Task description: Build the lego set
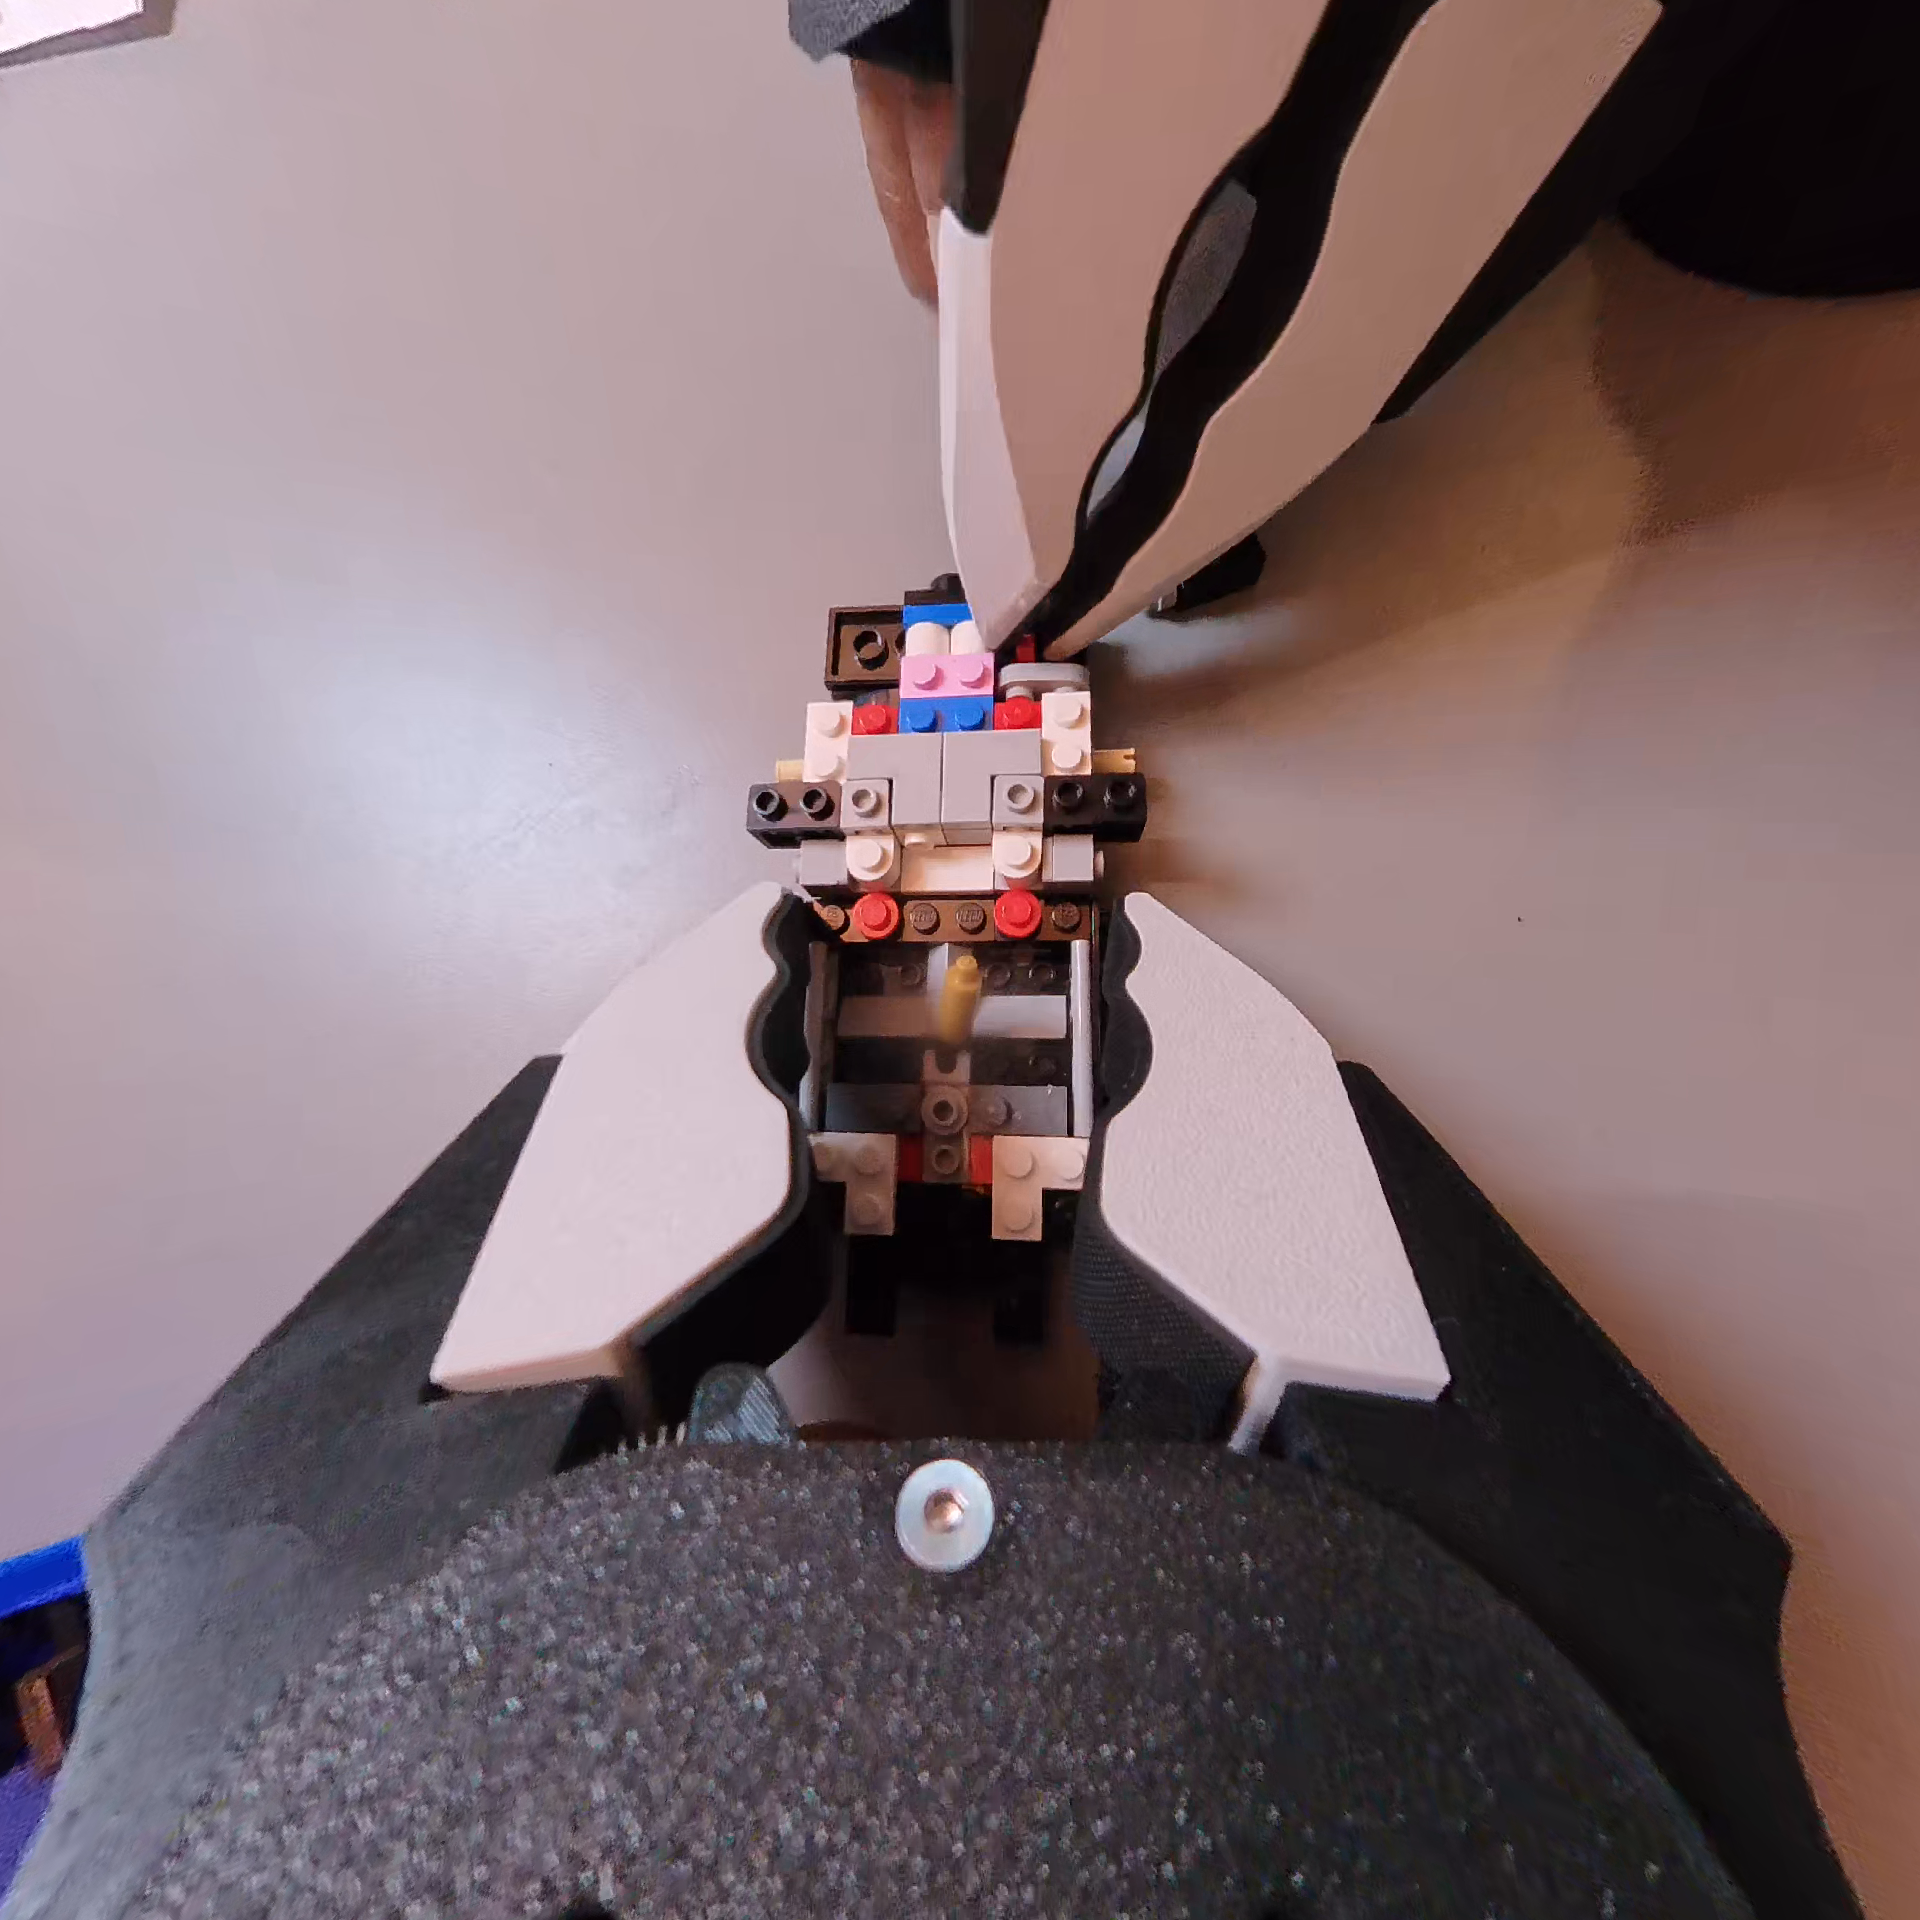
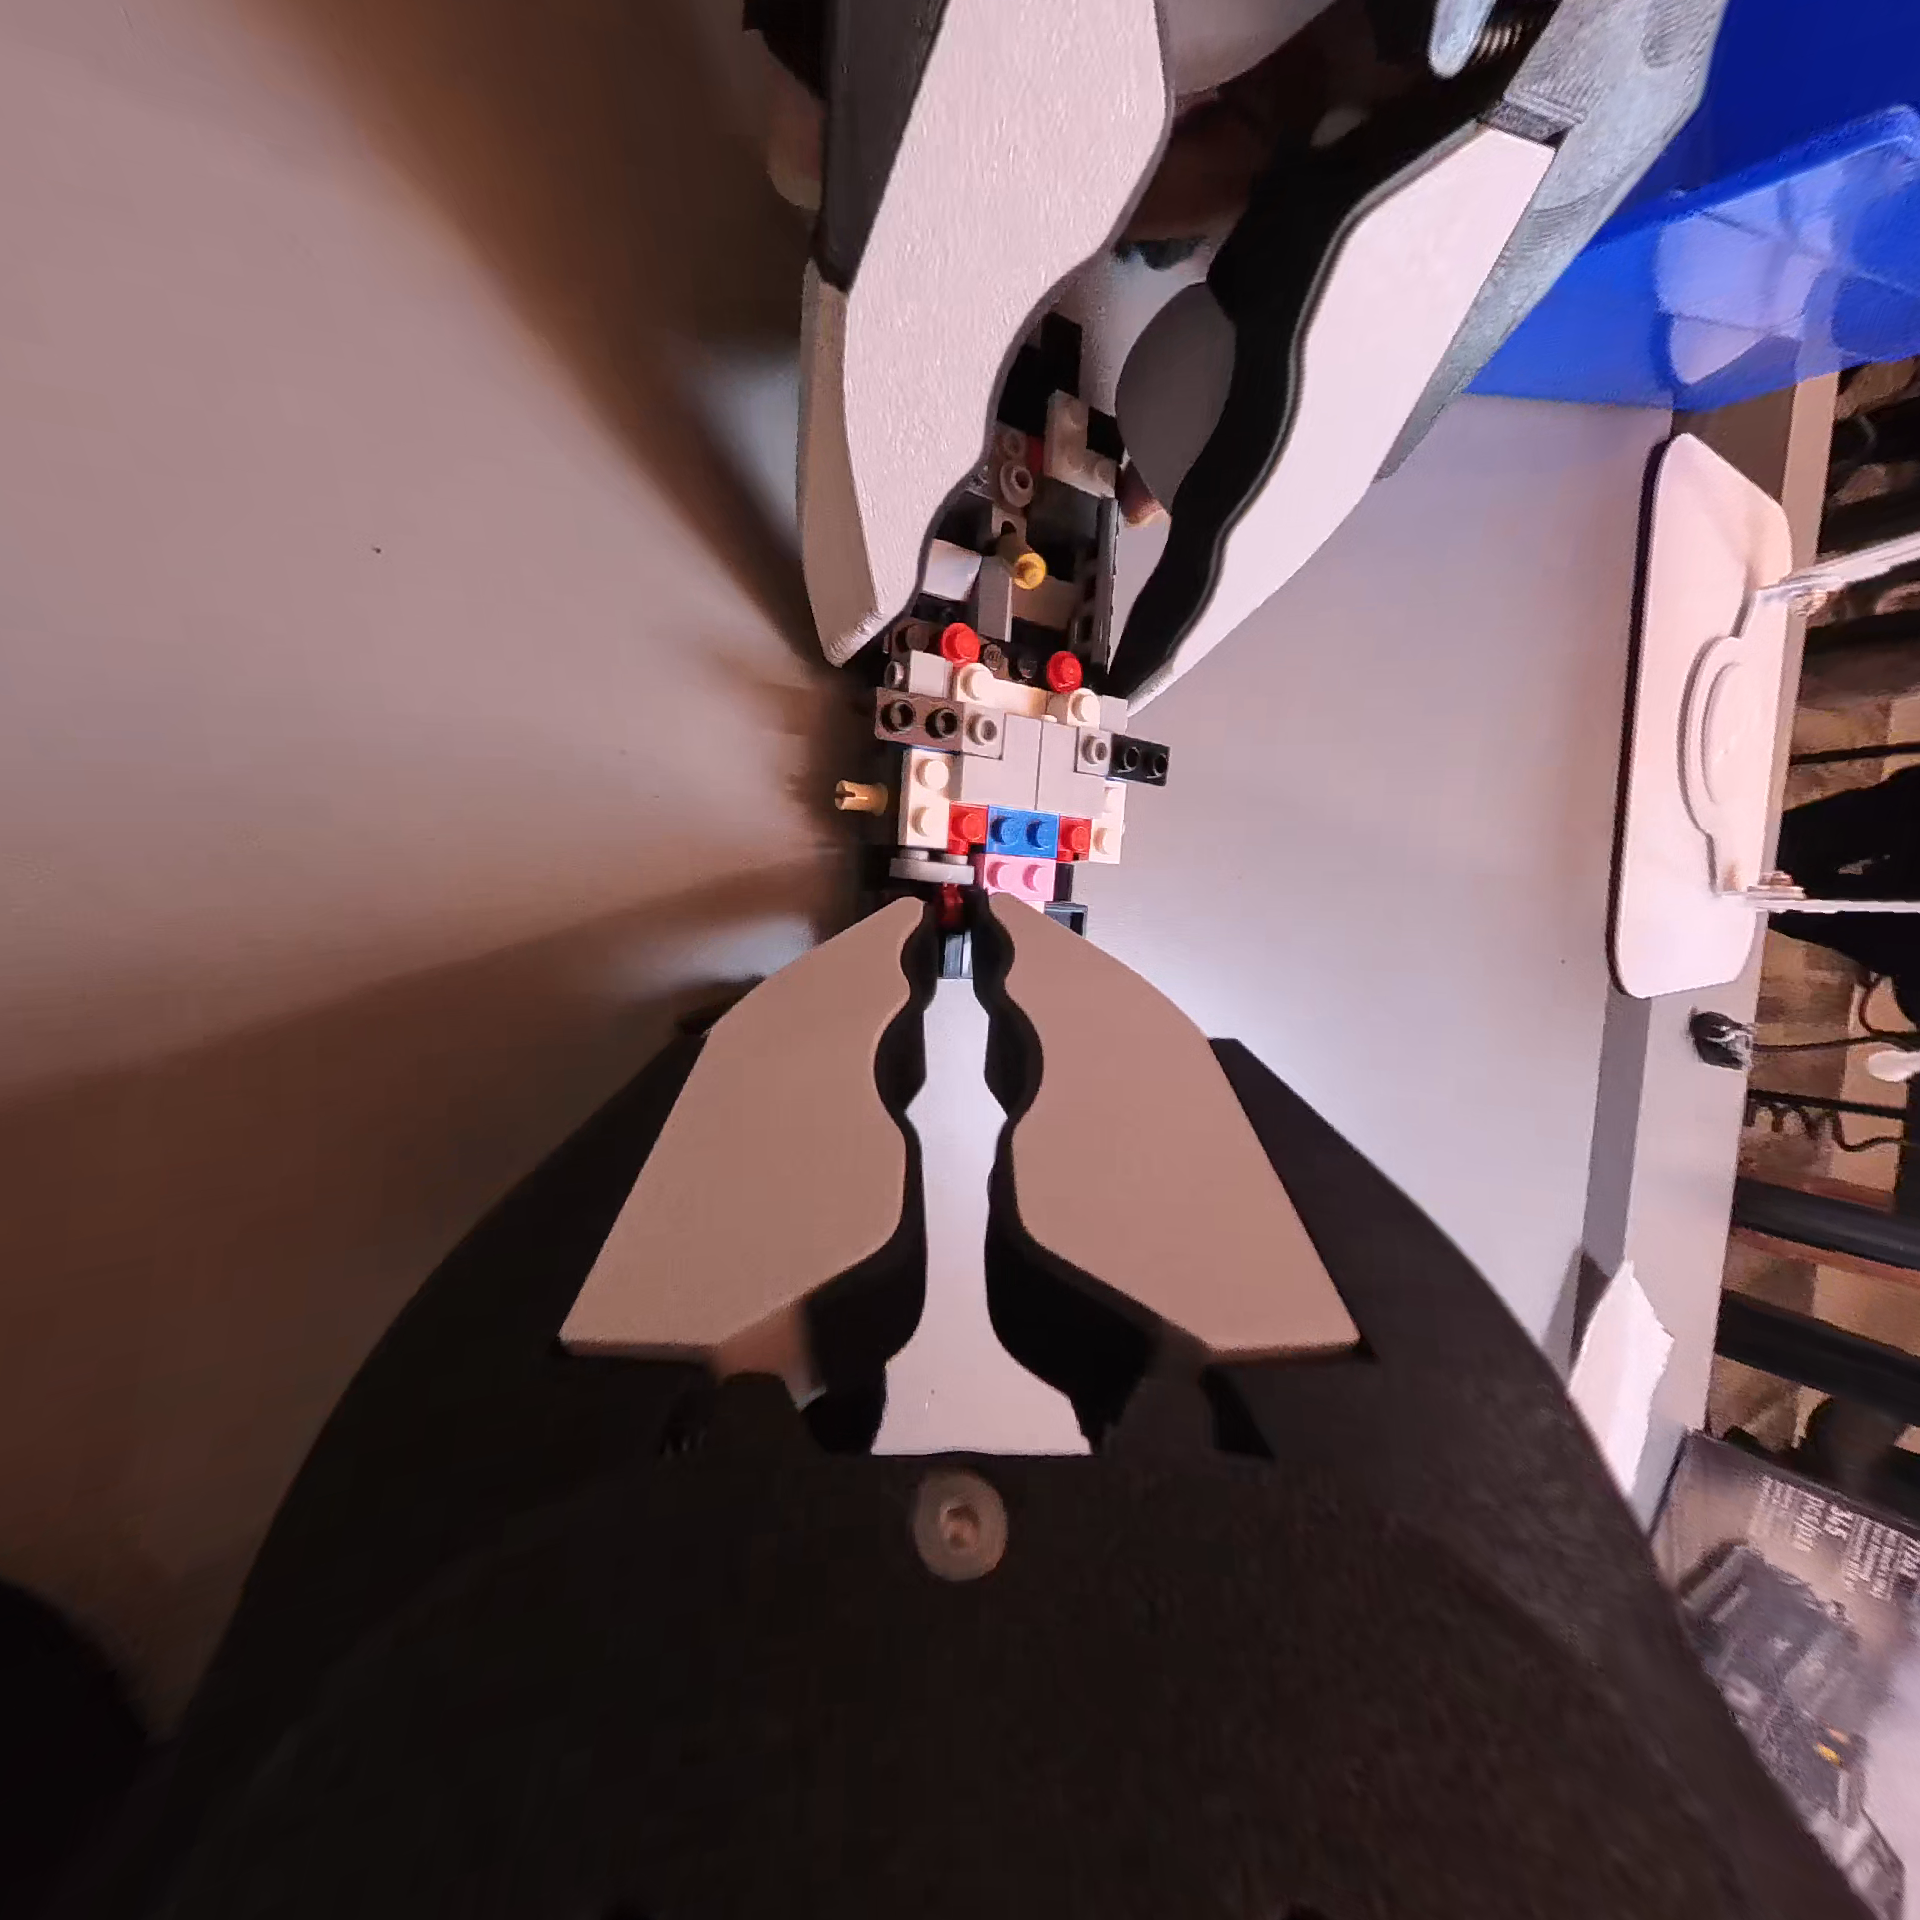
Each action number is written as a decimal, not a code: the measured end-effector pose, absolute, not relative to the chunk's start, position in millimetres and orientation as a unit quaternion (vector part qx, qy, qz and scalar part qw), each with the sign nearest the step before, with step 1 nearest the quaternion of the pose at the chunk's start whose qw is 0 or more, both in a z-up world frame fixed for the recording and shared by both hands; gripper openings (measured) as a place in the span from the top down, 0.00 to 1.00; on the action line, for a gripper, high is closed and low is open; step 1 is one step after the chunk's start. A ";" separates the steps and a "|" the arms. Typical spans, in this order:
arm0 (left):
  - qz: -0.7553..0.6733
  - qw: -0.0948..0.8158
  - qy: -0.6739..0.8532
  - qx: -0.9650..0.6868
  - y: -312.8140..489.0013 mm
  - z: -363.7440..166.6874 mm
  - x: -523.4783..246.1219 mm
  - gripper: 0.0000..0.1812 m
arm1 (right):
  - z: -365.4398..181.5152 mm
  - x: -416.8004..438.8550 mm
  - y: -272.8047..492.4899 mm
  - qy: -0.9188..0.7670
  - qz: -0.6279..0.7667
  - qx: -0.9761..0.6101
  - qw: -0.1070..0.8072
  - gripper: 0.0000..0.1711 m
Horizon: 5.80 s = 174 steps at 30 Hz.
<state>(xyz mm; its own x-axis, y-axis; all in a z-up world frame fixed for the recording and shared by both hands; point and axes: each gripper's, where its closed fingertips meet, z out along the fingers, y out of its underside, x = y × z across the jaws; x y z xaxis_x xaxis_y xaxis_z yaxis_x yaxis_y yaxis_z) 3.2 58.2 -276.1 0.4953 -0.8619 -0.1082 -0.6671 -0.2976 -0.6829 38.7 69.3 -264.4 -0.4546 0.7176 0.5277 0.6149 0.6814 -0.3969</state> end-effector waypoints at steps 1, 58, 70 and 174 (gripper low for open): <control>-0.140 0.343 0.482 -0.794 58.0 -276.1 3.2 0.70 | -264.4 38.6 69.1 -0.848 0.080 -0.395 0.345 0.96; -0.138 0.451 0.428 -0.771 82.4 -239.3 21.2 0.74 | -261.5 105.5 78.5 -0.722 0.212 -0.581 0.310 0.97; -0.242 0.469 0.308 -0.791 42.4 -234.1 -2.3 0.94 | -247.7 47.1 43.4 -0.728 0.272 -0.537 0.329 0.97; -0.233 0.664 0.356 -0.615 22.8 -158.4 5.0 0.88 | -150.5 -6.9 13.7 -0.381 0.808 -0.449 -0.021 0.87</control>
<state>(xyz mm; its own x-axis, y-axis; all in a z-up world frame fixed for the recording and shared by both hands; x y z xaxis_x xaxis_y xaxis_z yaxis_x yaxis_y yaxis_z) 5.0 22.8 -158.4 0.6380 -0.7473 -0.1857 -0.1277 0.1351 -0.9826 -6.9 13.7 -150.5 -0.5962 0.3080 -0.7414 0.3766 -0.7083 -0.5971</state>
